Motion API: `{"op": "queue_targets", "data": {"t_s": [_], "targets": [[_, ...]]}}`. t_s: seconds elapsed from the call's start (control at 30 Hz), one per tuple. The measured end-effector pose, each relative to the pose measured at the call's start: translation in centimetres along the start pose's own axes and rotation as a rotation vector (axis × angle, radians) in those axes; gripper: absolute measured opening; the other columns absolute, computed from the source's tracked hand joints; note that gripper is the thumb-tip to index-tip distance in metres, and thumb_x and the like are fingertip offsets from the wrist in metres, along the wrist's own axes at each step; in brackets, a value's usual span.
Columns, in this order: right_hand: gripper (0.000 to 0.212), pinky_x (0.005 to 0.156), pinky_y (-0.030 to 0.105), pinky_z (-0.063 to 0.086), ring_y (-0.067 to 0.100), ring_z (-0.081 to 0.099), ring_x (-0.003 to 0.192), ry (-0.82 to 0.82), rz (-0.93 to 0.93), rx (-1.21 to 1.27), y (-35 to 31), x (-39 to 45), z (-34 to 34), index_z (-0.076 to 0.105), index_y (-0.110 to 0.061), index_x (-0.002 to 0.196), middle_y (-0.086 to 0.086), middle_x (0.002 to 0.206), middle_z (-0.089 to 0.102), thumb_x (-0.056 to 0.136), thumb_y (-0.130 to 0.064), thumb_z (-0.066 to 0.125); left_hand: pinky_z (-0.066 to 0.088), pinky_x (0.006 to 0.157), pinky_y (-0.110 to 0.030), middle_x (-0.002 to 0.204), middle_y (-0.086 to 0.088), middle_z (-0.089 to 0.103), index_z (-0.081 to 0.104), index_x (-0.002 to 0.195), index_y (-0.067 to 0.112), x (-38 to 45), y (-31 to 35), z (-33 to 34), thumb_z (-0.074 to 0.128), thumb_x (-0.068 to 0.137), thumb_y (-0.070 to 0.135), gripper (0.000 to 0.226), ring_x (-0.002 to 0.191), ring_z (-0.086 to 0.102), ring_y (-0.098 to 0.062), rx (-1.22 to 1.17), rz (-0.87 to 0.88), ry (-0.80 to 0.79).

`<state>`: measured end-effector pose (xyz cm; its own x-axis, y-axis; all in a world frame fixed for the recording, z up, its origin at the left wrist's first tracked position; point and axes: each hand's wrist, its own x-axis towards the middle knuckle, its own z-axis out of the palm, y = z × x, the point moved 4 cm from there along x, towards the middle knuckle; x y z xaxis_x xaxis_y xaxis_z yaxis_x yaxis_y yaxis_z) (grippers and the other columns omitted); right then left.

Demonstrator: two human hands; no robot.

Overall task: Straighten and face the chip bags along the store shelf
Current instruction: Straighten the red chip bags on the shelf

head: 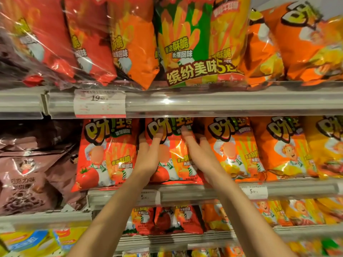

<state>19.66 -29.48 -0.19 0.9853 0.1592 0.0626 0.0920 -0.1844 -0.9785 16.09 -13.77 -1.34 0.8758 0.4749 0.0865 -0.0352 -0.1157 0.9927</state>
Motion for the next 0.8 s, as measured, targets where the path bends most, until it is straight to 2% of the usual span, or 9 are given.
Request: {"op": "queue_targets", "data": {"t_s": [0.13, 0.2, 0.27, 0.3, 0.4, 0.5, 0.63, 0.73, 0.8], "targets": [[0.092, 0.11, 0.032, 0.033, 0.018, 0.047, 0.131, -0.002, 0.032, 0.038, -1.3, 3.0, -0.1, 0.04, -0.022, 0.151, -0.006, 0.146, 0.047, 0.081, -0.082, 0.049, 0.032, 0.106, -0.04, 0.142, 0.007, 0.045, 0.036, 0.149, 0.036, 1.4, 1.3, -0.2, 0.049, 0.089, 0.071, 0.071, 0.133, 0.044, -0.022, -0.094, -0.003, 0.0], [0.102, 0.111, 0.038, 0.039, 0.024, 0.054, 0.128, -0.029, 0.054, 0.036, -0.9, 4.0, 0.4, 0.045, -0.026, 0.148, 0.0, 0.146, 0.053, 0.07, -0.092, 0.049, 0.036, 0.109, -0.041, 0.135, 0.01, 0.052, 0.048, 0.137, 0.038, 1.9, 1.7, -0.1, 0.055, 0.089, 0.066, 0.055, 0.124, 0.051, -0.017, -0.155, 0.006, 0.026], [0.119, 0.114, 0.047, 0.037, 0.025, 0.052, 0.132, -0.057, 0.099, 0.049, 0.0, 4.6, 0.8, 0.043, -0.033, 0.149, -0.002, 0.15, 0.05, 0.052, -0.104, 0.047, 0.043, 0.1, -0.035, 0.119, 0.011, 0.06, 0.057, 0.116, 0.038, 2.2, 1.9, -0.2, 0.055, 0.093, 0.059, 0.032, 0.107, 0.058, -0.01, -0.195, 0.026, 0.049], [0.119, 0.116, 0.049, 0.034, 0.026, 0.048, 0.136, -0.053, 0.103, 0.049, -0.1, 4.2, 0.9, 0.04, -0.034, 0.15, -0.002, 0.154, 0.045, 0.054, -0.104, 0.045, 0.043, 0.093, -0.031, 0.114, 0.012, 0.059, 0.056, 0.114, 0.037, 2.1, 2.1, -0.1, 0.054, 0.095, 0.056, 0.028, 0.101, 0.056, -0.008, -0.192, 0.029, 0.047], [0.088, 0.118, 0.044, 0.028, 0.029, 0.039, 0.142, 0.028, 0.044, 0.021, -0.8, 3.1, 0.6, 0.037, -0.026, 0.153, 0.001, 0.158, 0.038, 0.085, -0.082, 0.04, 0.033, 0.094, -0.031, 0.125, 0.01, 0.052, 0.052, 0.134, 0.03, 2.3, 1.9, 0.5, 0.052, 0.095, 0.058, 0.048, 0.112, 0.049, -0.013, -0.178, 0.01, 0.026], [0.072, 0.115, 0.038, 0.029, 0.031, 0.038, 0.142, 0.086, -0.006, -0.028, -0.6, 3.3, 0.1, 0.038, -0.022, 0.152, 0.005, 0.158, 0.037, 0.096, -0.067, 0.037, 0.035, 0.092, -0.031, 0.112, 0.016, 0.058, 0.054, 0.119, 0.035, 2.3, 1.6, 0.4, 0.056, 0.095, 0.052, 0.03, 0.11, 0.055, -0.014, -0.179, 0.047, 0.089], [0.058, 0.095, 0.031, 0.033, 0.034, 0.047, 0.13, 0.137, -0.069, -0.083, -1.0, 3.4, 0.0, 0.047, -0.016, 0.143, 0.013, 0.145, 0.05, 0.102, -0.056, 0.037, 0.037, 0.088, -0.029, 0.098, 0.021, 0.06, 0.057, 0.111, 0.034, 2.0, 1.3, 0.6, 0.059, 0.094, 0.053, 0.025, 0.094, 0.058, -0.007, -0.182, 0.082, 0.144], [0.055, 0.102, 0.037, 0.037, 0.039, 0.047, 0.13, 0.154, -0.093, -0.171, -1.2, 3.6, 0.3, 0.047, -0.012, 0.143, 0.019, 0.143, 0.05, 0.105, -0.05, 0.035, 0.037, 0.093, -0.031, 0.107, 0.014, 0.062, 0.055, 0.123, 0.029, 2.1, 1.4, 0.5, 0.052, 0.096, 0.058, 0.04, 0.11, 0.058, -0.02, -0.128, 0.083, 0.141], [0.06, 0.103, 0.036, 0.035, 0.037, 0.046, 0.132, 0.143, -0.061, -0.147, -1.1, 3.6, 0.2, 0.043, -0.013, 0.145, 0.017, 0.146, 0.048, 0.104, -0.055, 0.032, 0.035, 0.101, -0.034, 0.133, 0.005, 0.057, 0.045, 0.142, 0.029, 1.7, 1.5, 0.2, 0.04, 0.097, 0.064, 0.057, 0.127, 0.051, -0.024, -0.077, 0.081, 0.103]]}}
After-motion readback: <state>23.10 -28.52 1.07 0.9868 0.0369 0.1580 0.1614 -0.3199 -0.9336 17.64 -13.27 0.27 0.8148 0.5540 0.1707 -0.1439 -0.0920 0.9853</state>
